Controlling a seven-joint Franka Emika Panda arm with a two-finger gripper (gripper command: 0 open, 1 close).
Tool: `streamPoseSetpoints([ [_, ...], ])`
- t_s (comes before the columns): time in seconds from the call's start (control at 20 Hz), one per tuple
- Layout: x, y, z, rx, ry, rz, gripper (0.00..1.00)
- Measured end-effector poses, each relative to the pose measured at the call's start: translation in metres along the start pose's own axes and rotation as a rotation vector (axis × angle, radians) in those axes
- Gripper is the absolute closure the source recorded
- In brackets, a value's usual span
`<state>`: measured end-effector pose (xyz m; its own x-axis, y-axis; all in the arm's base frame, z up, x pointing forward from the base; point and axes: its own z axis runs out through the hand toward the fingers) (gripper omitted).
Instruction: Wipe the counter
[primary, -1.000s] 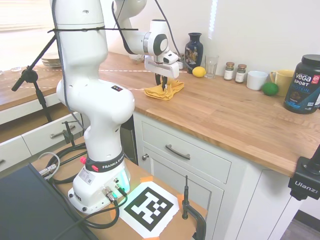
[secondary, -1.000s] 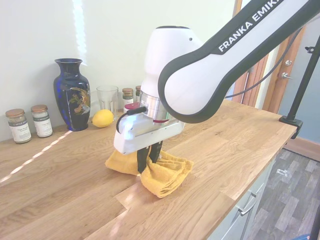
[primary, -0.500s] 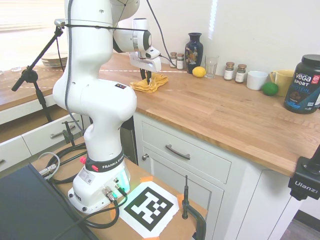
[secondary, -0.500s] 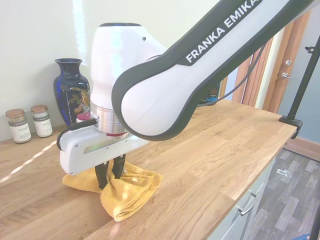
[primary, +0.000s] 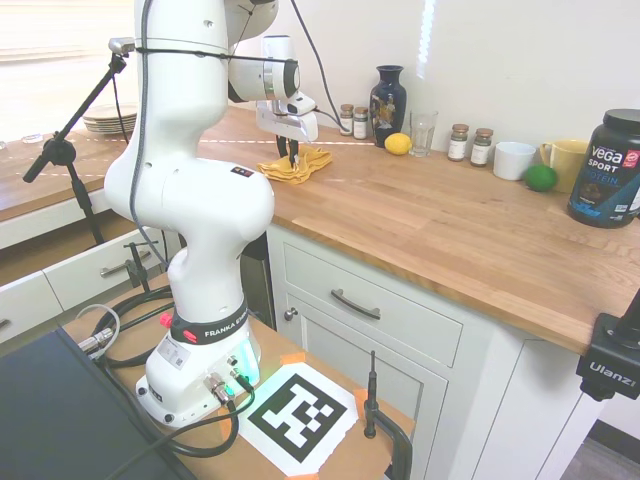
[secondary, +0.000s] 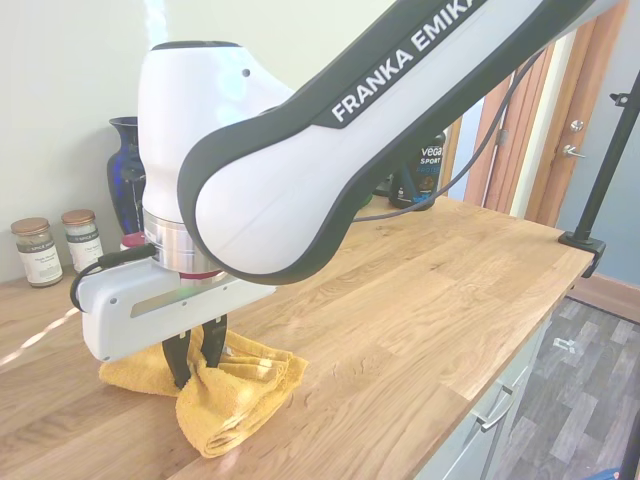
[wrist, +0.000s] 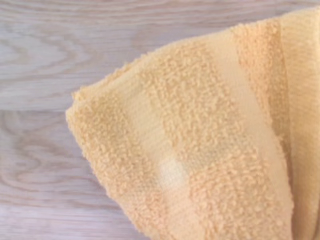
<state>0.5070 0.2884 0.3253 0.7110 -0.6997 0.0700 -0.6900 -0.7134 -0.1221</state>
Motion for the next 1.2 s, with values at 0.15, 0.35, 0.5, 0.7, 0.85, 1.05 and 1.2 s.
streamPoseSetpoints([
  [0.15, -0.001, 0.000, 0.001, -0.001, -0.001, -0.001, 0.00],
  [0.35, -0.003, -0.001, 0.001, 0.003, -0.001, -0.005, 0.00],
  [0.5, -0.006, -0.003, 0.001, 0.010, -0.001, -0.011, 0.00],
  [0.7, -0.010, -0.005, 0.000, 0.019, 0.000, -0.017, 0.00],
  [0.85, -0.013, -0.006, 0.000, 0.024, 0.000, -0.022, 0.00],
  [1.05, -0.016, -0.007, -0.001, 0.029, 0.000, -0.028, 0.00],
  [1.2, -0.018, -0.008, -0.002, 0.029, 0.007, -0.037, 0.00],
])
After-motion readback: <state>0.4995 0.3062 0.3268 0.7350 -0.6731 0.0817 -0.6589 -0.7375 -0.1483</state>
